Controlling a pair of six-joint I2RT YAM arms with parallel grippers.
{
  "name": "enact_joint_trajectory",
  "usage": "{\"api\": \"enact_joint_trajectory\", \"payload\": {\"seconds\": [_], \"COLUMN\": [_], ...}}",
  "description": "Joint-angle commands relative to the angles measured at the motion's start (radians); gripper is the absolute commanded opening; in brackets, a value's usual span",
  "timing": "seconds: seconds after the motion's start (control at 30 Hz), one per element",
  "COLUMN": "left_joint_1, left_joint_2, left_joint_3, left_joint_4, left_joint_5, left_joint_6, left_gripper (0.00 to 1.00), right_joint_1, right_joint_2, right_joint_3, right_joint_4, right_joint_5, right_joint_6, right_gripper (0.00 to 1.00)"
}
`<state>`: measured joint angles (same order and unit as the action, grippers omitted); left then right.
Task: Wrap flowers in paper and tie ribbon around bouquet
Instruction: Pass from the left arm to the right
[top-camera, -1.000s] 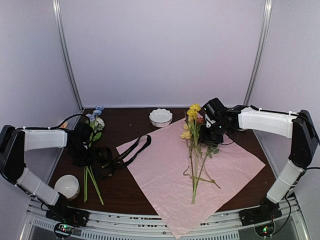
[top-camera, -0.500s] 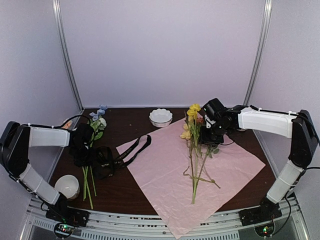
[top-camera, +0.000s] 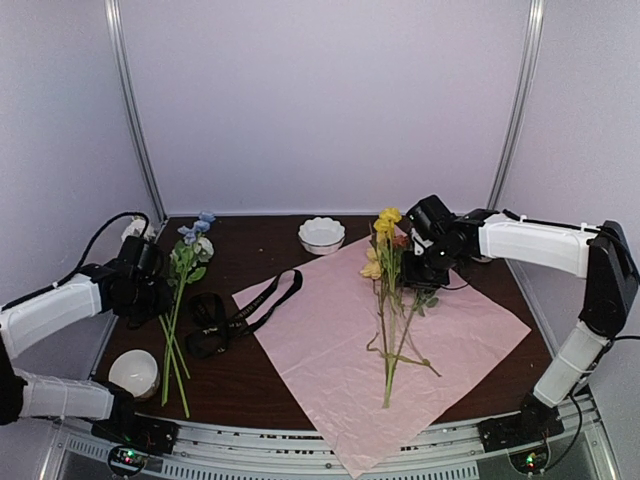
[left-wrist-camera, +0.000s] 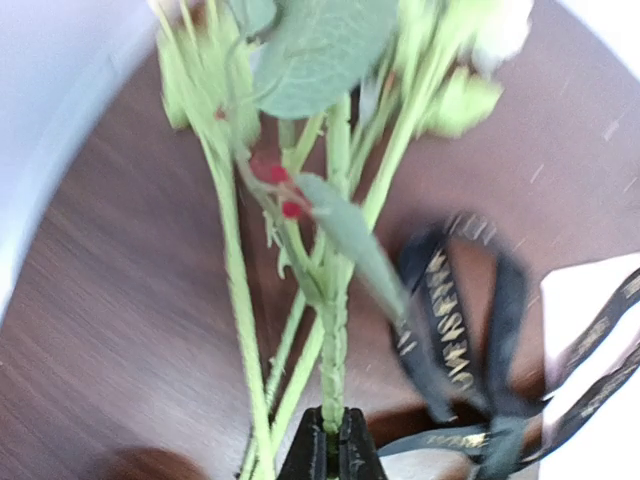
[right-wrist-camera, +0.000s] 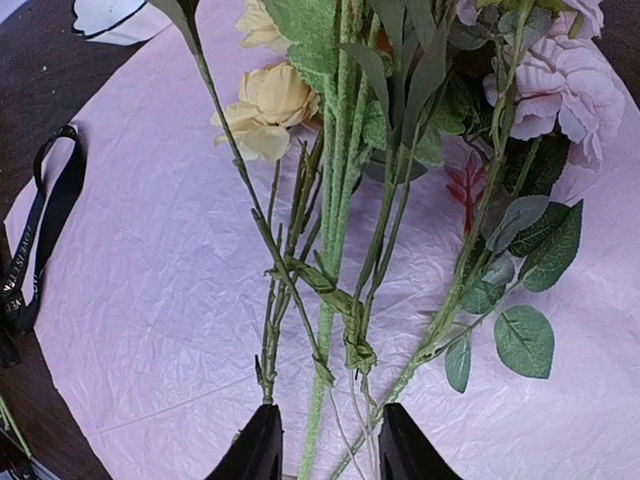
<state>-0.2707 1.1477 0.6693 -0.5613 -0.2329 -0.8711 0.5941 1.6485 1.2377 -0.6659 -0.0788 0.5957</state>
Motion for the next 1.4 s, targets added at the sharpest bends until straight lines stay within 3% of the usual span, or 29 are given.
{"api": "enact_joint_trajectory", "payload": {"seconds": [0.0, 0.13, 0.23, 0.27, 0.37, 0.43, 0.53, 0.63, 0.83, 1.07, 1.17, 1.3, 1.37], "left_joint_1": [-0.007, -0.066, -0.181, -0.226, -0.318, -0.379, -0.51, -0.573, -0.607, -0.645, -0.654, -0.657, -0.657], "left_joint_2": [-0.142, -0.24, -0.274, -0.279, -0.249, -0.182, -0.081, -0.023, 0.05, 0.109, 0.125, 0.124, 0.131], "left_joint_3": [0.03, 0.08, 0.133, 0.143, 0.151, 0.192, 0.333, 0.381, 0.42, 0.436, 0.433, 0.429, 0.441], "left_joint_4": [0.028, 0.094, 0.195, 0.251, 0.495, 0.606, 0.625, 0.704, 0.747, 0.786, 0.798, 0.818, 0.794], "left_joint_5": [-0.188, -0.212, -0.179, -0.135, 0.098, 0.236, 0.304, 0.407, 0.492, 0.544, 0.549, 0.541, 0.534], "left_joint_6": [0.049, 0.178, 0.306, 0.35, 0.392, 0.39, 0.467, 0.484, 0.481, 0.457, 0.449, 0.447, 0.455], "left_gripper": [0.0, 0.0, 0.0, 0.0, 0.0, 0.0, 0.0, 0.0, 0.0, 0.0, 0.0, 0.0, 0.0], "right_joint_1": [0.004, 0.004, 0.008, 0.013, 0.065, 0.146, 0.244, 0.292, 0.314, 0.309, 0.308, 0.3, 0.294], "right_joint_2": [-0.069, -0.11, -0.166, -0.193, -0.277, -0.282, -0.239, -0.178, -0.102, -0.087, -0.082, -0.092, -0.101], "right_joint_3": [0.029, 0.031, 0.01, -0.009, -0.048, -0.01, 0.099, 0.194, 0.28, 0.275, 0.297, 0.283, 0.266], "right_joint_4": [-0.003, 0.025, 0.142, 0.23, 0.519, 0.623, 0.675, 0.752, 0.752, 0.724, 0.653, 0.611, 0.619], "right_joint_5": [0.031, 0.02, -0.132, -0.262, -0.449, -0.505, -0.54, -0.581, -0.553, -0.492, -0.463, -0.431, -0.425], "right_joint_6": [-0.016, -0.035, -0.062, -0.06, -0.006, -0.012, -0.052, -0.022, 0.016, 0.032, -0.004, -0.013, -0.013], "right_gripper": [0.37, 0.4, 0.4, 0.4, 0.41, 0.45, 0.48, 0.51, 0.52, 0.46, 0.36, 0.35, 0.2]}}
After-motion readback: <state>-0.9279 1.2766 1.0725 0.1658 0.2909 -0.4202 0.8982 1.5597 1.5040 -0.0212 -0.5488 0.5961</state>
